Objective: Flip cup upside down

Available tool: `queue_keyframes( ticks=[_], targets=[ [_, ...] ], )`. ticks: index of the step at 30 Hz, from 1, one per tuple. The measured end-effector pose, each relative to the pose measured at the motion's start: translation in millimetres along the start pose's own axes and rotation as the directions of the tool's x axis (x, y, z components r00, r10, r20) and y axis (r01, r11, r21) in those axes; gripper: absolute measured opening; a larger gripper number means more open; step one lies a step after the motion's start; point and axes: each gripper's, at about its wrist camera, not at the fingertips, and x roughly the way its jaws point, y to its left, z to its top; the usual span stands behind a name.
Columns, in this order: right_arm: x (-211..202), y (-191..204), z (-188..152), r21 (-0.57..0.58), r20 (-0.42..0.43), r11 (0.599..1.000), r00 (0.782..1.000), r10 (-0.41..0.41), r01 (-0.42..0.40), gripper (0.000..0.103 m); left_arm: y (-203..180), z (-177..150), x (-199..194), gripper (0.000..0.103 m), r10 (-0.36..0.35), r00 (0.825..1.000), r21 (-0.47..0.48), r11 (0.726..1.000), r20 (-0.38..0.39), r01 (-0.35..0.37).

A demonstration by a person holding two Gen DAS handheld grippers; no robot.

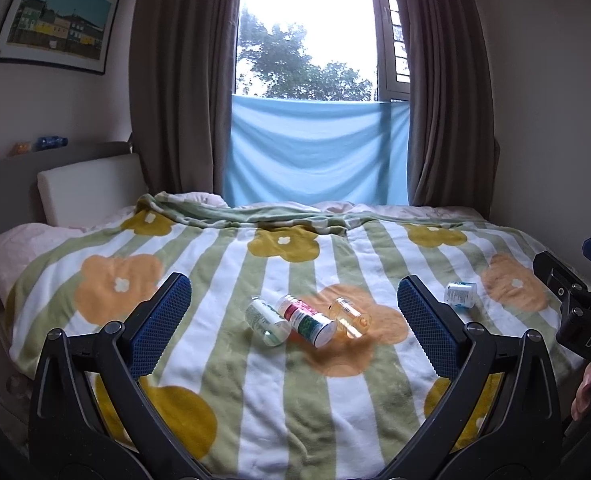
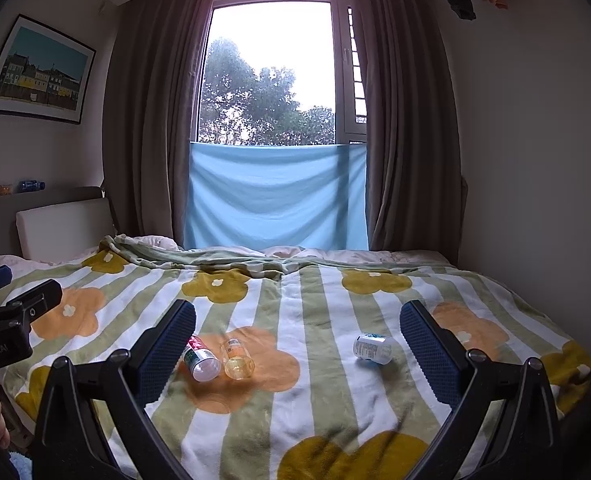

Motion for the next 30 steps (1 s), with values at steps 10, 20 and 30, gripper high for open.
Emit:
queue_keyframes(
  ticks=[10,20,30],
  targets=[
    [8.6,-3.7,0.5,-0.009,-0.027,1.0,1.0,0.009,-0.009,0.102,-3.9,-0.8,11.7,0.103,-0.016,1.0,0.007,1.0,-0.016,0.016],
    [56.8,-11.4,14.6,-0.002,-0.118,0.996,0.989,0.092,-0.093,0.102,-5.2,-7.5,44.4,0.103,-0.032,0.997,0.005,0.999,-0.071,0.032],
    [223.3,3.5,18.5,0.005,-0.42,0.938,0.851,0.315,-0.345,0.102,14.2,-33.9,102.9,0.103,0.012,0.983,-0.016,1.0,-0.186,-0.016]
  ],
)
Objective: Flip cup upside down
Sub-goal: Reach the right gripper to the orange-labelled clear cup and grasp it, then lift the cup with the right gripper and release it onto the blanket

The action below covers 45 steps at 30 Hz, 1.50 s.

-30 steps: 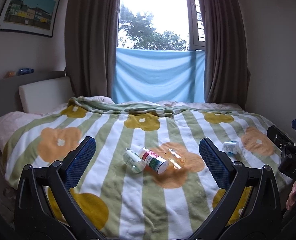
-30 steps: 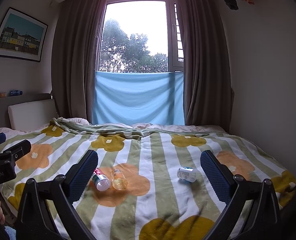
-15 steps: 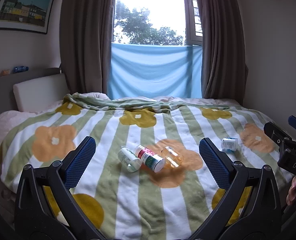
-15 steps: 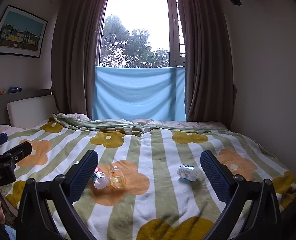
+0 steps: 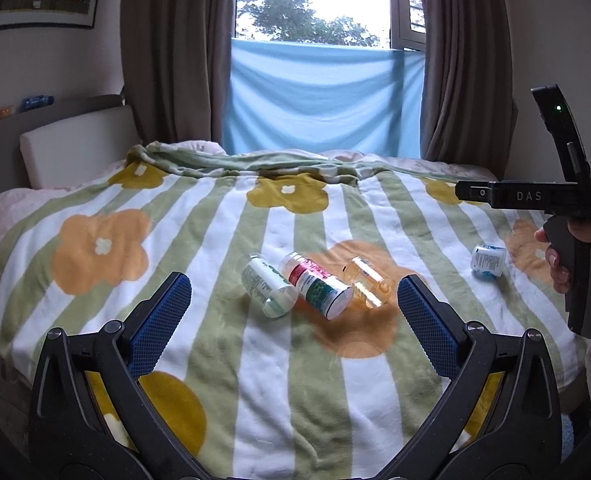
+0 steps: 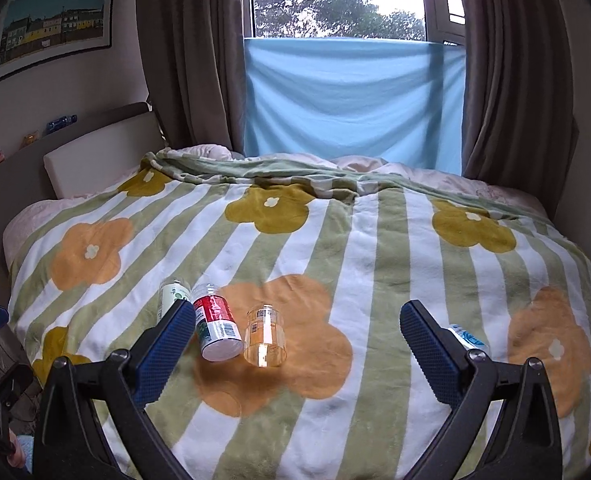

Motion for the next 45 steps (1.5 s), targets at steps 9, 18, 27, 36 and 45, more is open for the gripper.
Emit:
queue_keyframes(
  ticks=[9,18,27,36,45],
  targets=[
    [182.1,-4.4,10.0,0.028,-0.403,0.993,0.908,0.116,-0.114,0.102,18.3,-16.2,51.1,0.103,0.061,0.992,-0.009,0.998,-0.109,-0.062],
    [276.5,-1.1,-16.8,0.182,-0.648,0.97,0.722,0.242,-0.162,0.102,33.1,-29.3,72.1,0.103,0.118,0.981,-0.03,0.992,-0.155,-0.124],
    [296.7,-4.0,-37.2,0.294,-0.687,0.942,0.649,0.327,-0.164,0.077,32.6,-30.6,71.9,0.103,0.143,0.978,-0.03,0.988,-0.152,-0.149],
    [276.8,-23.0,-31.4,0.366,-0.638,0.92,0.681,0.359,-0.141,0.056,35.4,-30.1,60.1,0.103,0.129,0.981,-0.037,0.99,-0.142,-0.136],
    [165.7,4.4,-39.1,0.336,-0.547,0.908,0.733,0.403,-0.249,0.056,45.1,-34.7,37.7,0.103,0.069,0.984,-0.101,0.991,-0.163,-0.086]
  ],
)
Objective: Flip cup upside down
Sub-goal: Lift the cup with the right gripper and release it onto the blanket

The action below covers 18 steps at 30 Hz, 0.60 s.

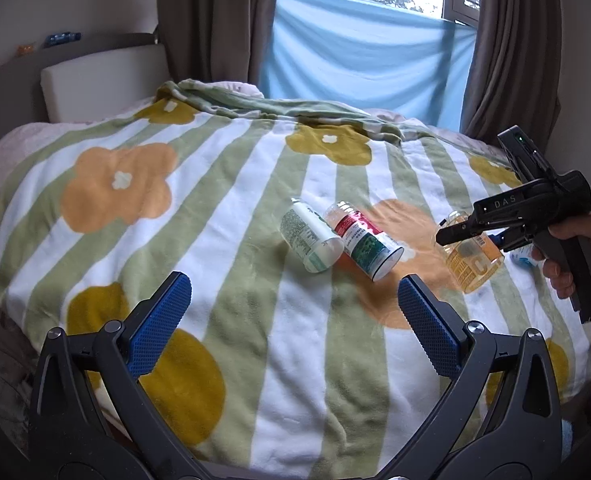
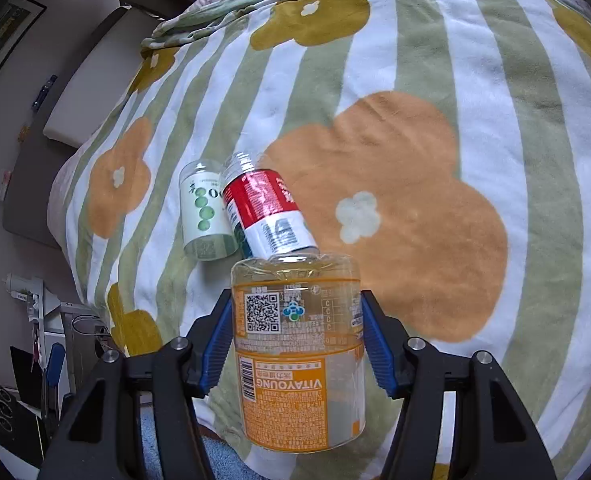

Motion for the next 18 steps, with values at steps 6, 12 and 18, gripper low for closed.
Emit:
queue_keyframes(
  ticks=[6,12,18],
  targets=[
    [16.6,32.4,-57.4,-0.07,0.019,0.995,0.998,-0.066,0.068,0.056,-2.2,-7.9,-17.3,0.103,-0.024,1.0,0.016,1.0,-0.005,0.024],
    [52.2,47.7,-69.2,-0.116,0.025,0.98,0.987,-0.157,0.159,0.056,6.6,-13.9,-24.1,0.103,-0.033,0.998,0.017,0.999,-0.053,0.034],
    [75.7,46.0,-72.3,-0.088,0.008,0.982,0.986,-0.168,0.168,0.056,19.8,-22.1,-24.8,0.103,-0.053,0.992,-0.005,0.999,-0.112,0.053]
  ],
)
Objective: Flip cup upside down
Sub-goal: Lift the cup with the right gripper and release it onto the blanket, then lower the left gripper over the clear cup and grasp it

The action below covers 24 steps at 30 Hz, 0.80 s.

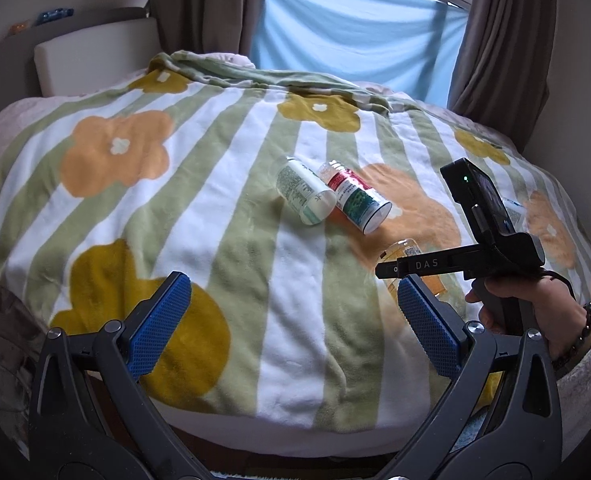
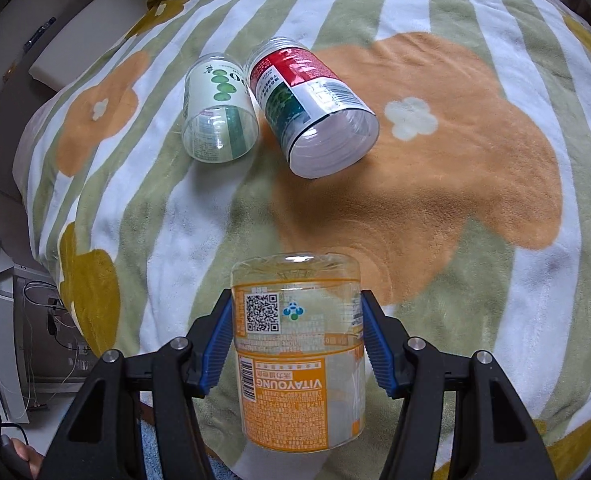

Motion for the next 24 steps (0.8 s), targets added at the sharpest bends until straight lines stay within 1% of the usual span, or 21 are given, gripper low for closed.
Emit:
queue_keyframes(
  ticks=[3,5,6,7,8,9,12,15,19,22,24],
  targets=[
    [5.0,1.0,-0.6,-0.007,0.001,0.999,0.999,-0.034,0.034,0.056,4.0,-2.9,1.2,0.103,-0.005,1.0,-0.013,1.0,-0.023,0.004],
    [6.0,1.3,-0.6,-0.005,0.014,0.999,0.999,-0.038,0.038,0.056,4.6,-4.0,1.9,0.103,-0.017,0.999,-0.026,1.0,-0.039,0.016],
    [5.5,0.5,-0.2,0.002,0.021,0.999,0.999,-0.045,0.045,0.059,3.6,-4.3,1.9,0.103,-0.024,0.999,-0.03,0.999,-0.046,0.023],
    [4.8,0.7,0.3,0.015,0.025,0.999,0.998,-0.052,0.052,0.075,2.4,-4.2,1.8,0.103,-0.027,0.998,-0.029,0.999,-0.051,0.026],
    [3.3,-0.9,0.5,0.03,0.027,0.998,0.998,-0.052,0.051,0.087,1.1,-4.0,1.5,0.103,-0.025,0.998,-0.024,0.999,-0.055,0.024],
    [-0.5,-2.6,0.3,0.044,0.044,0.998,0.998,-0.036,0.034,0.102,-1.7,-3.3,1.0,0.103,-0.022,0.998,-0.018,1.0,-0.059,0.021],
    [-22.4,-7.7,-4.4,0.05,0.138,0.999,0.99,0.008,-0.015,0.103,-7.3,2.6,-0.3,0.103,-0.026,0.997,-0.008,1.0,-0.072,0.026],
    [-51.8,-13.5,-17.4,-0.002,0.215,1.0,0.976,0.019,-0.019,0.103,-13.6,16.9,1.3,0.103,-0.052,0.995,-0.003,0.999,-0.089,0.052],
    [-85.2,-19.2,-44.7,-0.08,0.309,0.994,0.95,-0.049,0.077,0.103,-32.6,45.1,15.4,0.103,-0.112,0.987,0.008,0.993,-0.114,0.114],
    [-100.8,-26.9,-66.8,-0.127,0.382,0.983,0.921,-0.074,0.132,0.103,-52.3,62.0,40.3,0.103,-0.157,0.971,0.006,0.987,-0.179,0.16],
    [-106.2,-31.9,-80.6,-0.141,0.417,0.974,0.903,-0.103,0.176,0.103,-67.5,68.2,59.2,0.103,-0.154,0.962,0.015,0.987,-0.227,0.162]
  ],
)
